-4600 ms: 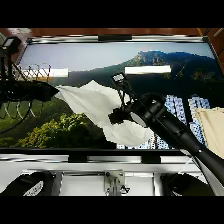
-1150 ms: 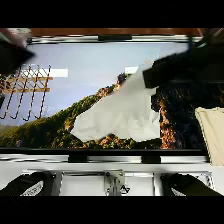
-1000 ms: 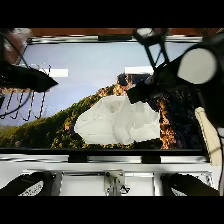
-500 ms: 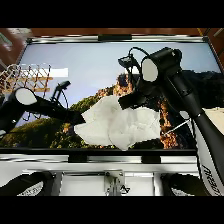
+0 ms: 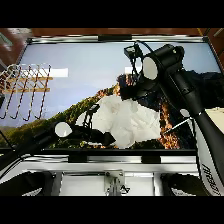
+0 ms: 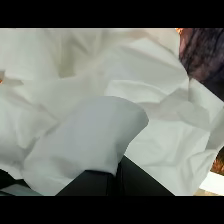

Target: Fold the shirts.

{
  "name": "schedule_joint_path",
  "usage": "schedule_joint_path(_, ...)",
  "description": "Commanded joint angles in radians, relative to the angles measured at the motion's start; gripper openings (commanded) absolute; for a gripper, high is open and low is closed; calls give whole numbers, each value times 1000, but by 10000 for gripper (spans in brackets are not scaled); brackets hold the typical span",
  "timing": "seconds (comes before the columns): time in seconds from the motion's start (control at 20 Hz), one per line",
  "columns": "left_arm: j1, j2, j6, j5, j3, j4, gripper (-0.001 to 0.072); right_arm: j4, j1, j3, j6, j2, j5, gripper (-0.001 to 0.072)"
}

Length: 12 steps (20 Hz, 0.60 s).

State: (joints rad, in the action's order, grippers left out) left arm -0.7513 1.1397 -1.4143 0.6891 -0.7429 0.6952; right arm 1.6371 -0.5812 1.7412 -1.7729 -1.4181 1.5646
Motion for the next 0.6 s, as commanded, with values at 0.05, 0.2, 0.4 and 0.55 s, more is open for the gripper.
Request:
schedule_joint_path(0.05,-98,56,-49,-188,16,-15,562,-4,1,66,-30,1,-16,72)
schedule_joint_path(0.2,-97,104,-44,-224,16,-15,562,-16,1,119,-51,1,-3,72)
schedule_joint_path(0.4,-98,108,-39,-335,14,-16,562,-50,0,134,-69,1,12,72)
schedule_joint_path(0.55,-99,108,-30,-380,11,-15,435,-51,0,134,-75,1,12,72)
